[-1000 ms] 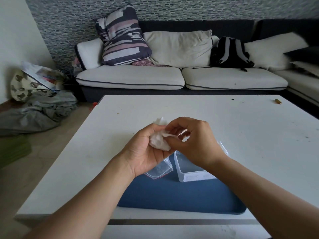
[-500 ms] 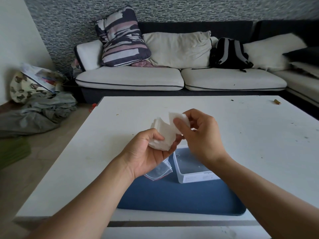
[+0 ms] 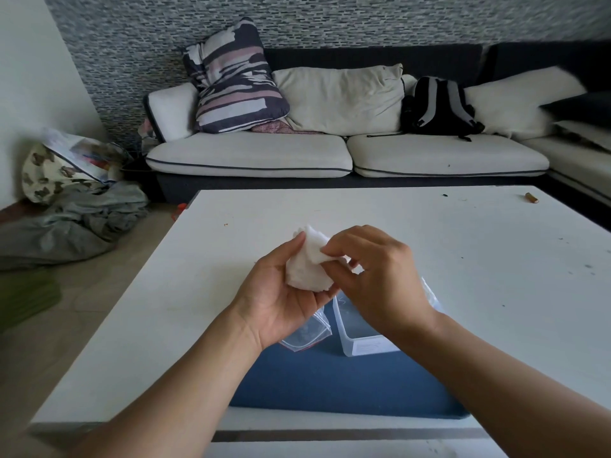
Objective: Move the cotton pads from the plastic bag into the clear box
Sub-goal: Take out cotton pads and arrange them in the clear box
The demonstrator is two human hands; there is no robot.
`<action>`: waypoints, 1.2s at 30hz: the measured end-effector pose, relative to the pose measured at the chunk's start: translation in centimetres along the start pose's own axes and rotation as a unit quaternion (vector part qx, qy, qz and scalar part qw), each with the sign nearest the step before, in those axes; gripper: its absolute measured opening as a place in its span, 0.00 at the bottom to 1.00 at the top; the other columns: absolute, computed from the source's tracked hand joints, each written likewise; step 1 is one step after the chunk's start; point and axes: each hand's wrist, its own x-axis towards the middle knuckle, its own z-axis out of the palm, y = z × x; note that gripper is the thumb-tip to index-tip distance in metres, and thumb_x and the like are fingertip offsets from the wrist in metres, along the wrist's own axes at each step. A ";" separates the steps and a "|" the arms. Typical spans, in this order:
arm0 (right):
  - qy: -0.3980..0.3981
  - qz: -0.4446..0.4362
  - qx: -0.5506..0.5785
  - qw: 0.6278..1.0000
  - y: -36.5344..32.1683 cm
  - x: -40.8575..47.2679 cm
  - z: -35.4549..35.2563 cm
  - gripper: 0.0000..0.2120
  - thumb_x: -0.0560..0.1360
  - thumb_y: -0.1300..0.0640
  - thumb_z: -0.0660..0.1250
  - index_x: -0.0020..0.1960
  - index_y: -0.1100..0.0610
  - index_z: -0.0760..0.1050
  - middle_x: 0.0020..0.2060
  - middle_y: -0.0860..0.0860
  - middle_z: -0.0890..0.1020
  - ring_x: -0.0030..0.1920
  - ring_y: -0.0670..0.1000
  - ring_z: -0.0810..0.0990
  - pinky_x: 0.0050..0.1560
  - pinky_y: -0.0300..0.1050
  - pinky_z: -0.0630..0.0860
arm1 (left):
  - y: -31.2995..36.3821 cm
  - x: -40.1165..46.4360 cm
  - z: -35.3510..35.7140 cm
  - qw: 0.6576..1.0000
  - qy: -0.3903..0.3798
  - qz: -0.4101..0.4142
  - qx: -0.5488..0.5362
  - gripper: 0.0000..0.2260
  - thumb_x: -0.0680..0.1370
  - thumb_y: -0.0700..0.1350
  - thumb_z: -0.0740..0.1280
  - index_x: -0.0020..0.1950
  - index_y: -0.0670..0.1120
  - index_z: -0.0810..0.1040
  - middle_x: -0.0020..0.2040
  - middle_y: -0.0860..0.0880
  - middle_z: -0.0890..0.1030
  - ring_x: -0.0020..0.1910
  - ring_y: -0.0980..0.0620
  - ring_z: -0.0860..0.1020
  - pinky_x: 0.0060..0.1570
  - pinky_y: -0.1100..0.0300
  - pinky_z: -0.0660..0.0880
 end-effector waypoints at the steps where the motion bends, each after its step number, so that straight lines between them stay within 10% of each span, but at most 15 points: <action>1: -0.001 0.001 0.000 1.000 0.0 0.0 0.0 0.03 0.70 0.60 0.72 0.42 0.60 0.83 0.38 0.50 0.83 0.36 0.53 0.79 0.34 0.52 0.78 | 0.0 0.0 -0.1 1.000 -0.001 -0.003 -0.001 0.16 0.81 0.49 0.62 0.53 0.37 0.80 0.46 0.39 0.84 0.43 0.43 0.86 0.45 0.54 0.84; 19: -0.085 0.029 0.008 0.996 -0.4 0.0 -0.2 0.15 0.70 0.43 0.73 0.48 0.54 0.84 0.41 0.46 0.84 0.39 0.49 0.80 0.39 0.46 0.77 | 0.3 0.8 -1.5 1.000 0.003 -0.010 -0.003 0.26 0.79 0.49 0.67 0.74 0.40 0.68 0.55 0.39 0.80 0.51 0.42 0.83 0.60 0.53 0.79; 27: -0.042 0.131 0.097 0.986 0.3 0.4 -0.8 0.05 0.75 0.57 0.74 0.41 0.56 0.85 0.36 0.48 0.85 0.38 0.47 0.82 0.37 0.47 0.78 | 0.2 0.8 -1.2 1.000 0.010 -0.018 0.005 0.21 0.81 0.50 0.64 0.70 0.39 0.73 0.63 0.37 0.80 0.58 0.44 0.80 0.57 0.52 0.80; 31: 0.065 0.091 0.037 0.993 -0.4 0.6 -0.8 0.06 0.75 0.61 0.74 0.39 0.57 0.84 0.34 0.47 0.83 0.34 0.44 0.78 0.35 0.35 0.75 | -0.1 0.9 -1.0 1.000 0.011 -0.010 0.001 0.21 0.77 0.48 0.68 0.67 0.40 0.76 0.64 0.38 0.79 0.59 0.42 0.79 0.58 0.50 0.80; 36: 0.052 0.019 -0.010 0.998 -0.1 0.2 -0.1 0.05 0.75 0.58 0.74 0.41 0.58 0.84 0.37 0.49 0.84 0.36 0.50 0.78 0.37 0.46 0.77 | -0.4 0.9 -0.9 1.000 -0.004 -0.013 0.009 0.20 0.80 0.50 0.66 0.66 0.39 0.75 0.56 0.39 0.82 0.54 0.44 0.83 0.56 0.52 0.81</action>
